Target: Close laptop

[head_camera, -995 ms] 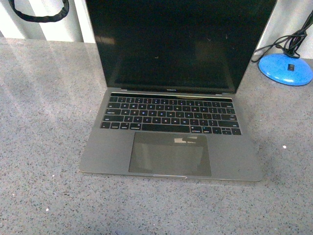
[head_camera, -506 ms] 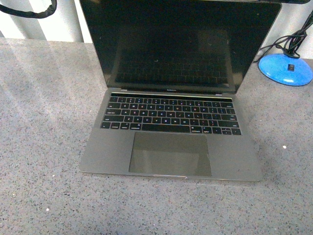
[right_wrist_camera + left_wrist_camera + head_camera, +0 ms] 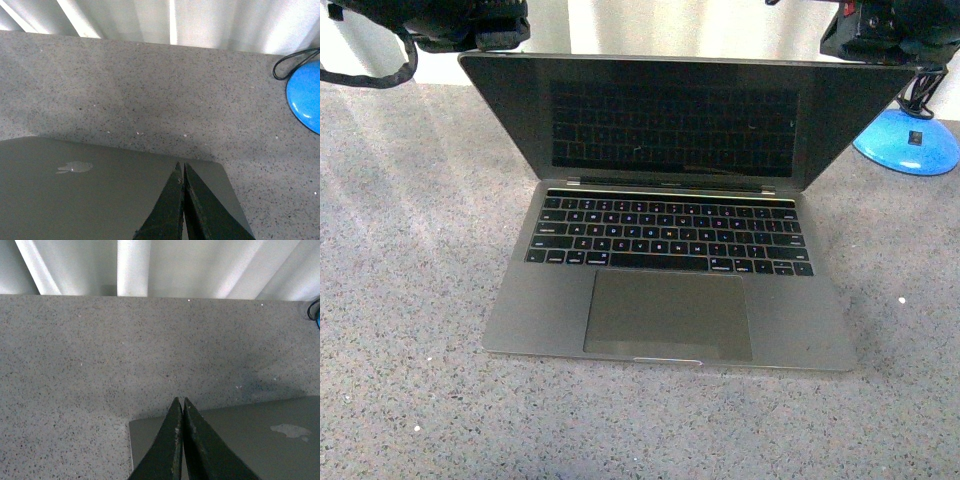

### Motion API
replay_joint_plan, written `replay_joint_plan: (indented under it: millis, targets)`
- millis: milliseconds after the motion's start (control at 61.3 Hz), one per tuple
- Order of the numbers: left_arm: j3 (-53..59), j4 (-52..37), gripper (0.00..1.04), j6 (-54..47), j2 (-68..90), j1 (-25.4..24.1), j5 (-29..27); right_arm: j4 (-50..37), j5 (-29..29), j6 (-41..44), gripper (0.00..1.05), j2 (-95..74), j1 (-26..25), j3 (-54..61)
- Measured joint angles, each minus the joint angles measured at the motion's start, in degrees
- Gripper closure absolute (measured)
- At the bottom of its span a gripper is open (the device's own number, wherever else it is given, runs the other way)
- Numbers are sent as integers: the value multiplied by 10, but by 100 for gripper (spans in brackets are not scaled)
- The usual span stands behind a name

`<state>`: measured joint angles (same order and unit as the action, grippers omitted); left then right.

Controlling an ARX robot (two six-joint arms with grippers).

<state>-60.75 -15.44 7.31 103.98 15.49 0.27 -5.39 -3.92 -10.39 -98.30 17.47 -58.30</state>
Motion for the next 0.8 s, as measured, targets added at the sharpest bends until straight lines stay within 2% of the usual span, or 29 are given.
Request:
replay_joint_plan:
  millis: [799]
  targets:
    - [71,-17,101,24,-14,4,12,-39,-2,-48,104,1,9,79]
